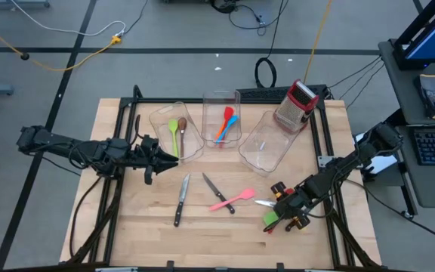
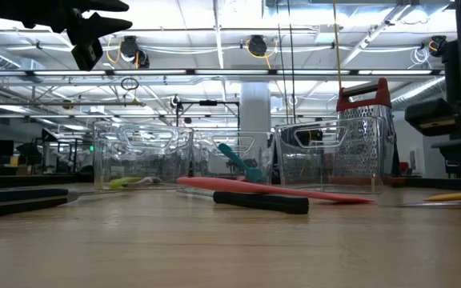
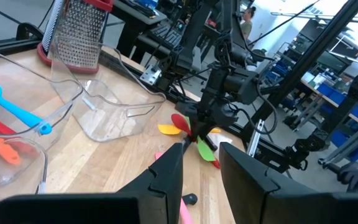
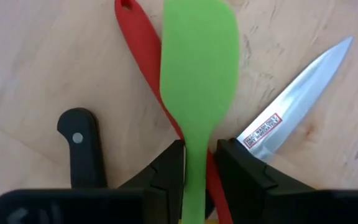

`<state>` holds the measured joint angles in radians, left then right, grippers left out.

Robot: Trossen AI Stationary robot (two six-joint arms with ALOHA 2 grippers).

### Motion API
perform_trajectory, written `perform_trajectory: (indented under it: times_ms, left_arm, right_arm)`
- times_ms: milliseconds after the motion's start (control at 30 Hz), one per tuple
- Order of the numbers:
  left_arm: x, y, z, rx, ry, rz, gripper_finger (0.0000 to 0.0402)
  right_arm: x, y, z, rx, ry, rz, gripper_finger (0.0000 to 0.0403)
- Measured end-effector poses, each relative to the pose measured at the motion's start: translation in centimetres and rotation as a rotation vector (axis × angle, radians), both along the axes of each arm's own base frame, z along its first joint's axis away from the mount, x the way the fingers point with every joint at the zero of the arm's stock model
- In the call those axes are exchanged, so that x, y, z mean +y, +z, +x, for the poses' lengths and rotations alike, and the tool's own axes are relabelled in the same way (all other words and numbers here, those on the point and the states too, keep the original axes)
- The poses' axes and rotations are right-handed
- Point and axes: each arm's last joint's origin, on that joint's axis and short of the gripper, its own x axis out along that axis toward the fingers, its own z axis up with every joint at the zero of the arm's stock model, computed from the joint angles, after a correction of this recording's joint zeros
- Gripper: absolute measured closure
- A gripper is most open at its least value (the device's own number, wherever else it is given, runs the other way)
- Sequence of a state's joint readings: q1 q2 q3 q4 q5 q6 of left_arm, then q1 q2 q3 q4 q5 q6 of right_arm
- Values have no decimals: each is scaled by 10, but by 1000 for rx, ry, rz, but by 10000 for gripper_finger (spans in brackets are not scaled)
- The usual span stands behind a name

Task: Pick & Place Kitchen Items
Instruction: Put the green spatula in the middle bin

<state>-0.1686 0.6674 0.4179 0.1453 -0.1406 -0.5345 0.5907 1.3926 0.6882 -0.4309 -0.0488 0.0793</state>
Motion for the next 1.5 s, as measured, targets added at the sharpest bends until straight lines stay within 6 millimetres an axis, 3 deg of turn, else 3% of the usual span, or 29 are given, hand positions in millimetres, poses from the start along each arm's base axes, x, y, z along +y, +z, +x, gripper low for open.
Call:
perform_trajectory:
  times_ms: [1500]
  left_arm:
    - [1, 0, 0, 0, 20, -19, 295]
  right_arm:
    - [6, 3, 8, -85, -35, 82, 314]
